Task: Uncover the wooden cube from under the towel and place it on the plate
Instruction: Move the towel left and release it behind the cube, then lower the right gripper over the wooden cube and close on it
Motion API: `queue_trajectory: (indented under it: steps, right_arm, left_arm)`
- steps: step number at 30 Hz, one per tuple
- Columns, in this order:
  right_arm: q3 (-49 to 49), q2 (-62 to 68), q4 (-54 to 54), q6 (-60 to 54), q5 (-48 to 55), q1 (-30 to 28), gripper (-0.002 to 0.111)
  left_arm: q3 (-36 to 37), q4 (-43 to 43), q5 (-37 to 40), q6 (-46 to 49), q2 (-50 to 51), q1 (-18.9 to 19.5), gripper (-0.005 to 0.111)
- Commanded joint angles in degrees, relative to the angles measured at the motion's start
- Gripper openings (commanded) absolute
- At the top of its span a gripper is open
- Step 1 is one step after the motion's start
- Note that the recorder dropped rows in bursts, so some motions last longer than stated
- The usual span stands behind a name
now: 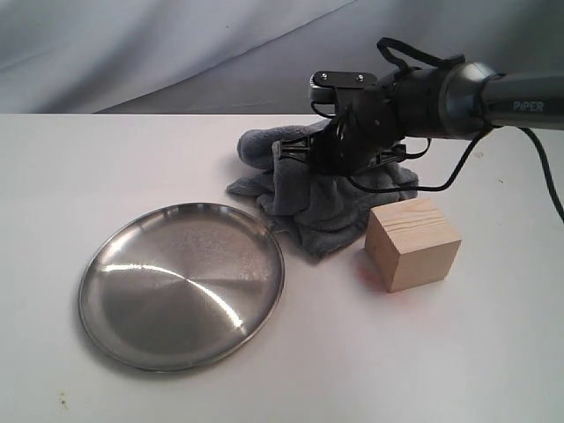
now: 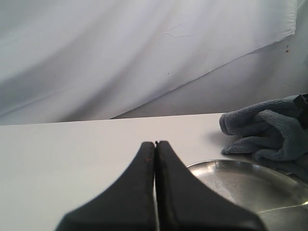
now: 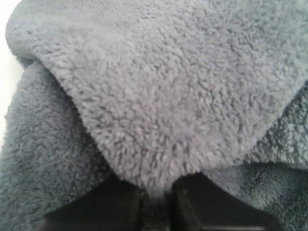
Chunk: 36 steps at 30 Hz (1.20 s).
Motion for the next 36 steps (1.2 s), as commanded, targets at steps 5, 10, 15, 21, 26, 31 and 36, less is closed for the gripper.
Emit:
queue_trajectory:
  steps: [5,10,15,21,26,31,36]
  right_arm:
    - [-0.3,-3.0,1.3,-1.9,4.2,0.1,0.091]
    - [-0.3,-7.4,1.0,-2.0,8.9,0.1,0.091]
    - [-0.3,-13.3,1.0,-8.1,18.4,0.1,0.091]
    - [-0.3,-17.3,2.0,-18.6,33.0,0.1,0.091]
    - [1.1,-17.5,7.1,-24.5,38.1,-1.2,0.091]
    - [4.9,-17.5,11.2,-27.4,38.3,-4.6,0.091]
    - [6.7,-17.5,13.2,-28.7,36.5,-6.8,0.091]
  left_arm:
    - [0.3,-0.1,-0.2,-0.1,-0.2,-0.3,0.000]
    - [0.3,-0.1,-0.2,-0.1,-0.2,-0.3,0.000]
    - [0.3,-0.1,-0.2,-0.1,-0.2,-0.3,0.000]
    - [0.3,-0.1,-0.2,-0.1,-0.2,-0.3,0.000]
    - [0.3,-0.1,-0.2,-0.1,-0.2,-0.3,0.000]
    - [0.3,-0.1,-0.2,-0.1,-0.2,-0.3,0.000]
    - [0.3,-0.1,-0.2,-0.1,-0.2,-0.3,0.000]
